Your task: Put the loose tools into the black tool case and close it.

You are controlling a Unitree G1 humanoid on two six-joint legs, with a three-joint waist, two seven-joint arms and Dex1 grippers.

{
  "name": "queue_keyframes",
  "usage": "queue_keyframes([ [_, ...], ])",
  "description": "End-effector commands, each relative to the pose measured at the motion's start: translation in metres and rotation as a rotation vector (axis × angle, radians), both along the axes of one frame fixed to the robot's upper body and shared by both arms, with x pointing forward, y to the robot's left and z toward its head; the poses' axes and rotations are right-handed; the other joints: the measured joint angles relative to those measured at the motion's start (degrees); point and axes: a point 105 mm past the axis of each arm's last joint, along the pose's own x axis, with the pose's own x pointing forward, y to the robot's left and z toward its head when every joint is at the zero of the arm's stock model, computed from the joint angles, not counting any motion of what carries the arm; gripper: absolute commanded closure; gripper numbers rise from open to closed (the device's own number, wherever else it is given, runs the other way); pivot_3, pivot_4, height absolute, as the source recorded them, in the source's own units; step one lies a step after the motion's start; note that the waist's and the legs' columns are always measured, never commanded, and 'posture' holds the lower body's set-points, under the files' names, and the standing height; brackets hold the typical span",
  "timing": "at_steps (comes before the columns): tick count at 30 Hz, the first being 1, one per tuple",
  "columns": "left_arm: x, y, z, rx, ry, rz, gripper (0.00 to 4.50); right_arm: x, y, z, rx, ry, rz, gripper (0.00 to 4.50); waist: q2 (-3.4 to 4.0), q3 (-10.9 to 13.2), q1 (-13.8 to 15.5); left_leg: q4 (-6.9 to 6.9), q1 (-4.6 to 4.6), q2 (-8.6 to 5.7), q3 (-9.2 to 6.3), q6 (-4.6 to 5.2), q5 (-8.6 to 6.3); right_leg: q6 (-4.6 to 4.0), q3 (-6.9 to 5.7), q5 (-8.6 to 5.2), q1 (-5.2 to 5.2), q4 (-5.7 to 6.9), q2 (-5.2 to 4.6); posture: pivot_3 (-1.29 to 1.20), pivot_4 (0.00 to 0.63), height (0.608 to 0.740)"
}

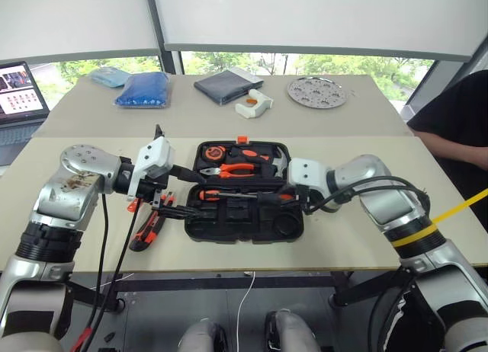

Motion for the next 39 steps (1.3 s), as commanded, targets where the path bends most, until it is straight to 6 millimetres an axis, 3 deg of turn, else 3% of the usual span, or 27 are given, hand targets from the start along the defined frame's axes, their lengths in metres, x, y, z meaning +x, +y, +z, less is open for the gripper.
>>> queue_keyframes([
  [1,-0.003,-0.001,0.009,-0.018,-0.040,-0.009,0.00,0.004,0.004,0.005,-0.020,-0.053,0.022,3.50,0.00,0.0,0.0,0.00,0.01,0.01,0.00,-0.01,0.01,0.00,0.00,0.00,0.00,0.01,0.01,0.00,0.150,0.718],
  [5,-0.001,0.001,0.011,-0.019,-0.050,-0.001,0.00,0.006,0.007,0.003,-0.008,-0.047,0.013,3.50,0.00,0.0,0.1,0.00,0.00,0.01,0.01,-0.01,0.01,0.00,0.01,0.00,0.00,0.01,0.00,0.00,0.150,0.718],
  [7,0.000,0.001,0.011,-0.020,-0.052,0.000,0.00,0.004,0.012,0.007,0.016,-0.044,0.021,2.48,0.00,0.0,0.1,0.00,0.00,0.01,0.01,-0.02,0.01,-0.01,0.01,0.00,-0.01,0.01,0.01,0.00,0.150,0.718],
  [15,0.005,-0.001,0.012,-0.022,-0.065,-0.001,0.00,0.001,0.023,0.027,0.105,-0.063,0.020,0.04,0.00,0.0,0.1,0.00,0.00,0.02,0.01,-0.02,0.01,-0.03,0.01,-0.01,-0.02,0.01,0.04,0.00,0.150,0.718],
  [22,0.009,-0.003,0.013,-0.024,-0.077,-0.008,0.00,0.001,0.022,0.026,0.123,-0.041,-0.001,0.04,0.00,0.0,0.3,0.00,-0.02,0.00,0.01,-0.01,0.01,-0.03,0.01,-0.01,-0.02,0.02,0.02,0.00,0.150,0.718],
  [25,0.010,-0.003,0.014,-0.024,-0.080,-0.010,0.00,0.000,0.025,0.031,0.177,-0.006,-0.017,0.76,0.00,0.0,0.3,0.00,-0.02,0.00,0.01,-0.01,0.01,-0.04,0.01,-0.01,-0.02,0.02,0.02,0.00,0.150,0.718],
  [36,0.013,-0.005,0.015,-0.022,-0.087,-0.011,0.00,0.006,0.027,0.028,0.238,0.064,-0.081,4.47,0.00,0.0,0.2,0.00,-0.02,0.01,0.01,-0.02,0.01,-0.04,0.00,0.00,-0.03,0.03,0.04,0.00,0.150,0.718],
  [39,0.013,-0.005,0.015,-0.019,-0.088,-0.008,0.00,0.011,0.028,0.024,0.249,0.068,-0.104,4.47,0.00,0.0,0.2,0.00,-0.02,0.01,0.01,-0.02,0.01,-0.04,0.00,0.00,-0.04,0.03,0.04,0.00,0.150,0.718],
])
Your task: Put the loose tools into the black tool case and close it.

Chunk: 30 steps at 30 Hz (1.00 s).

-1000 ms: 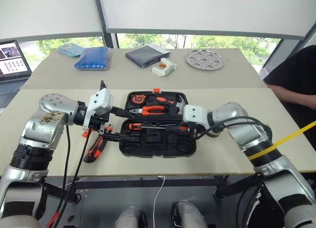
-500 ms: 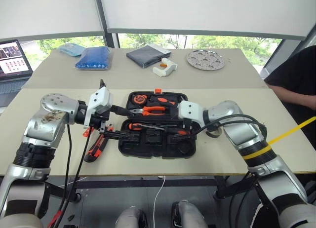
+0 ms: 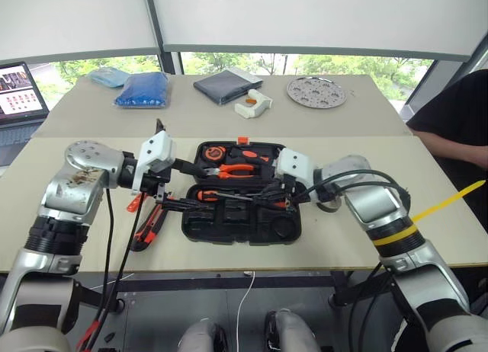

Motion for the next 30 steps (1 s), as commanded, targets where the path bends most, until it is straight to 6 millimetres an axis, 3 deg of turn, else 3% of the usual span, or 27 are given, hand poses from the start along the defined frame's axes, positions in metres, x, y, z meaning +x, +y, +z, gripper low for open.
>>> queue_keyframes([
  [1,0.001,-0.001,0.012,0.005,-0.049,-0.009,0.00,0.010,0.003,0.016,0.052,-0.044,-0.031,4.47,0.00,0.0,0.0,0.00,0.00,0.00,0.00,0.00,0.00,0.00,0.00,0.00,0.00,0.00,0.00,0.00,0.150,0.718],
  [6,0.000,-0.001,0.011,0.011,-0.050,-0.008,0.00,0.014,0.006,0.006,0.043,-0.036,-0.046,4.47,0.00,0.0,-0.1,0.00,0.00,0.00,0.00,0.00,0.00,0.00,0.00,0.00,0.00,0.01,0.00,0.00,0.150,0.718],
  [16,0.001,-0.001,0.011,0.012,-0.053,-0.006,0.00,-0.006,0.010,0.002,0.027,-0.005,0.028,4.47,0.00,0.0,-0.1,0.00,-0.01,0.00,0.01,0.00,0.00,0.00,0.00,0.00,-0.01,0.01,0.00,0.00,0.150,0.718],
  [25,0.003,-0.004,0.009,0.020,-0.058,-0.018,0.00,0.002,0.008,0.008,0.040,-0.037,-0.014,4.47,0.00,0.0,-0.1,0.00,-0.01,0.00,0.01,0.00,0.00,0.00,0.00,0.00,-0.02,0.02,0.00,0.00,0.150,0.718],
  [30,0.005,-0.004,0.007,0.026,-0.057,-0.019,0.00,0.002,0.009,-0.003,0.017,-0.018,-0.016,4.47,0.00,0.0,-0.1,0.00,-0.01,0.00,0.01,0.00,0.00,0.00,0.00,0.00,-0.02,0.02,0.00,0.00,0.150,0.718],
])
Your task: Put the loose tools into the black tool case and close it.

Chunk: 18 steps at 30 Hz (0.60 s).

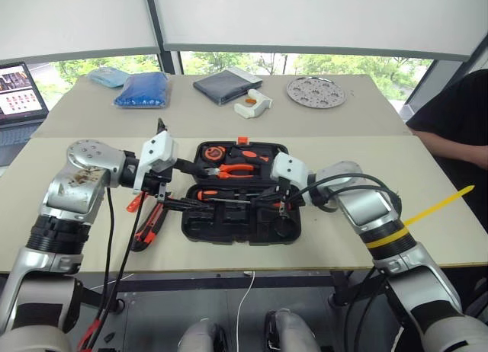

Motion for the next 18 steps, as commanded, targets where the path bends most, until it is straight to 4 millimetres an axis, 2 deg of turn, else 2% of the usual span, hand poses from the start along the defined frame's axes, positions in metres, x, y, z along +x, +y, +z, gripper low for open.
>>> queue_keyframes([
  [1,0.001,-0.002,0.011,0.004,-0.050,-0.016,0.00,0.001,0.002,0.000,-0.014,-0.017,0.005,4.47,0.00,0.0,0.0,0.00,0.00,0.00,0.00,0.00,0.00,0.00,0.00,0.00,0.00,0.00,0.00,0.00,0.150,0.718],
  [7,0.004,-0.002,0.011,0.002,-0.052,-0.013,0.00,-0.001,-0.003,-0.040,-0.144,0.014,0.018,4.47,-0.02,-0.1,0.0,0.00,0.03,0.00,0.00,0.00,0.00,0.00,0.00,0.00,0.02,0.00,0.00,0.00,0.150,0.718],
  [10,0.005,-0.002,0.012,0.001,-0.052,-0.009,0.00,-0.004,-0.001,-0.049,-0.160,0.020,0.035,4.47,-0.08,-0.2,0.0,-0.01,0.12,0.00,0.00,0.00,0.00,0.01,0.01,-0.01,0.11,0.00,0.00,0.00,0.150,0.718],
  [12,0.006,-0.001,0.011,-0.001,-0.052,0.000,0.00,-0.005,0.001,-0.048,-0.149,0.005,0.041,4.47,-0.14,-0.2,0.0,-0.01,0.24,0.02,0.00,-0.01,0.00,0.01,0.01,-0.01,0.25,-0.01,0.00,0.00,0.150,0.718],
  [14,0.007,0.003,0.010,-0.004,-0.049,0.021,0.00,-0.005,0.005,-0.033,-0.085,-0.016,0.038,4.47,-0.15,-0.2,-0.1,-0.02,0.36,0.03,0.00,-0.01,-0.01,-0.01,0.01,-0.03,0.39,-0.01,0.00,0.00,0.150,0.718],
  [18,0.008,0.020,0.003,-0.012,-0.046,0.130,0.00,-0.010,0.012,0.036,0.178,-0.107,0.042,4.47,-0.14,-0.2,-0.4,-0.03,0.44,0.06,-0.01,-0.01,-0.01,-0.05,0.03,-0.04,0.46,-0.01,0.00,0.00,0.150,0.718],
])
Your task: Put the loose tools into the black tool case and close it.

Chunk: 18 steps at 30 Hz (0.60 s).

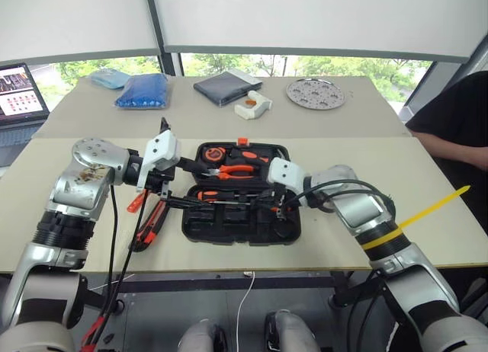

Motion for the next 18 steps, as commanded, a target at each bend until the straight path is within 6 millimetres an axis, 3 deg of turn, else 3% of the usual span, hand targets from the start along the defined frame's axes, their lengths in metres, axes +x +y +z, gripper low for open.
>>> queue_keyframes([
  [1,0.002,0.023,0.004,-0.016,-0.048,0.137,0.00,-0.015,0.005,0.062,0.236,-0.052,0.046,4.47,0.01,0.0,-0.3,-0.01,-0.03,0.01,-0.01,0.00,0.00,-0.02,0.00,0.00,-0.05,0.00,0.01,0.00,0.150,0.718],
  [3,0.001,0.040,0.000,-0.030,-0.039,0.239,0.00,-0.026,-0.001,0.083,0.326,-0.028,0.055,4.47,0.01,0.0,-0.5,-0.01,-0.25,0.00,-0.01,0.00,0.01,-0.15,0.04,0.07,-0.36,0.05,0.00,0.00,0.150,0.718],
  [6,-0.004,0.066,-0.011,-0.031,-0.013,0.384,0.00,-0.047,-0.010,0.099,0.402,0.015,0.080,3.74,0.01,0.0,-0.3,-0.02,-0.41,0.00,-0.05,0.00,0.01,-0.44,0.00,0.24,-0.48,0.06,0.01,0.00,0.150,0.718],
  [11,-0.023,0.146,-0.039,-0.009,0.049,0.775,0.00,-0.085,-0.024,0.101,0.427,0.045,0.115,1.88,0.00,0.0,-0.2,-0.21,-0.38,-0.02,-0.07,-0.02,0.00,-0.45,0.01,0.20,-0.50,-0.08,-0.05,0.00,0.150,0.718],
  [12,-0.026,0.158,-0.041,-0.022,0.060,0.840,0.00,-0.090,-0.025,0.099,0.427,0.048,0.112,1.70,-0.01,0.0,0.0,-0.22,-0.38,-0.01,-0.08,-0.02,-0.01,-0.45,0.01,0.20,-0.50,-0.07,-0.06,0.00,0.150,0.718],
  [16,-0.034,0.179,-0.044,-0.051,0.101,0.959,0.00,-0.100,-0.026,0.094,0.434,0.057,0.098,0.29,-0.04,0.0,0.7,-0.21,-0.37,-0.01,-0.08,-0.21,-0.11,-0.09,-0.05,-0.02,-0.51,-0.05,-0.15,0.00,0.150,0.718],
  [18,-0.034,0.181,-0.045,-0.041,0.111,0.972,0.00,-0.103,-0.025,0.093,0.436,0.061,0.098,0.05,-0.05,0.0,1.2,-0.21,-0.39,-0.03,-0.13,-0.50,-0.27,-0.09,-0.07,0.02,-0.49,-0.05,-0.22,0.00,0.150,0.718],
])
